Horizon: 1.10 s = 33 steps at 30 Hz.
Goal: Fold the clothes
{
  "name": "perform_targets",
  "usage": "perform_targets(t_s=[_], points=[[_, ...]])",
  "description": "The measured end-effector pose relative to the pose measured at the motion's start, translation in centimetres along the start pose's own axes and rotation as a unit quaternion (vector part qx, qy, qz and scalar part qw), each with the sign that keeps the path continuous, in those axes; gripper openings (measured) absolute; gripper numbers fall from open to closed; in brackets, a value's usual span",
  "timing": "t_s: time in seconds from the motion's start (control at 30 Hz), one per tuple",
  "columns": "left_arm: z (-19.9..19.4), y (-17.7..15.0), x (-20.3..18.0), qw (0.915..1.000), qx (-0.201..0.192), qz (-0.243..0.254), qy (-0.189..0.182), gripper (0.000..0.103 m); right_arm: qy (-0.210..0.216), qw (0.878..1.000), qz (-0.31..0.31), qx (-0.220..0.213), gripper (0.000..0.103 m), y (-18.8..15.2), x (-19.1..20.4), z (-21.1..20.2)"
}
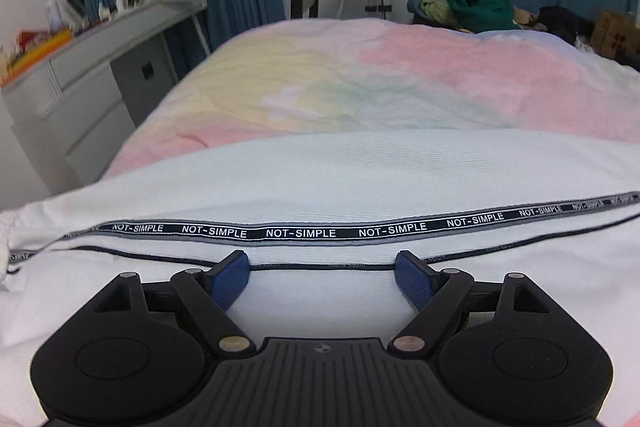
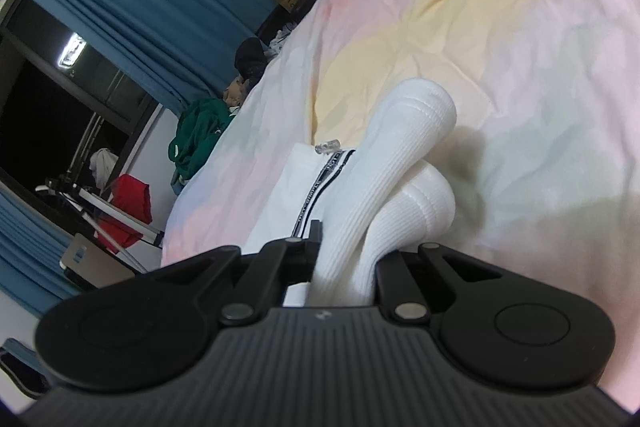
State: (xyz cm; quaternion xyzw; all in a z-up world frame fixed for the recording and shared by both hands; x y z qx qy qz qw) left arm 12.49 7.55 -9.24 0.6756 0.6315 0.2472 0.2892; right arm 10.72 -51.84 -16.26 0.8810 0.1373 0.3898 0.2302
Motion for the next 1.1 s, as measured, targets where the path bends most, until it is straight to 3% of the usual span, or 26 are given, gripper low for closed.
perform_targets(t_s=[0.57,0.77,0.83,0.93,1.03,1.1], points=[[1.1,-0.6,0.0,0.9997,0.006,0.022,0.013,0.083,-0.007,0.995,-0.086,-0.05,0.008,-0.1,2.7,-1.8],[0.8,-0.3,-0.1,0.9998,0.006,0.016,0.009,0.083,-0.003,0.987,-0.139,-0.085,0.008,-0.5,5.0,-3.0],[0.4,-0.1,0.1,0.9999,0.002,0.014,0.003,0.083,0.005,0.979,-0.17,-0.109,0.008,-0.8,6.5,-4.1],[-0.7,0.6,0.4,0.9998,-0.015,0.013,-0.004,0.083,0.019,0.958,-0.237,-0.16,0.008,-2.1,9.5,-6.5],[-1.8,1.2,0.8,0.9994,-0.032,0.012,-0.01,0.083,0.049,0.929,-0.3,-0.21,0.008,-4.4,13.1,-9.4],[-2.6,1.6,1.0,0.9989,-0.043,0.012,-0.015,0.083,0.077,0.902,-0.349,-0.242,0.008,-6.8,15.7,-11.6]])
Point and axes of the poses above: each gripper's, at about its wrist camera, not at the fingertips, and z roughly the way its jaws point, x to its left, y to its top, the point moved 3 cm from there along z, roughly the way its jaws point, and after that the axes turned 10 degrees about -y, right-handed, at the moved point
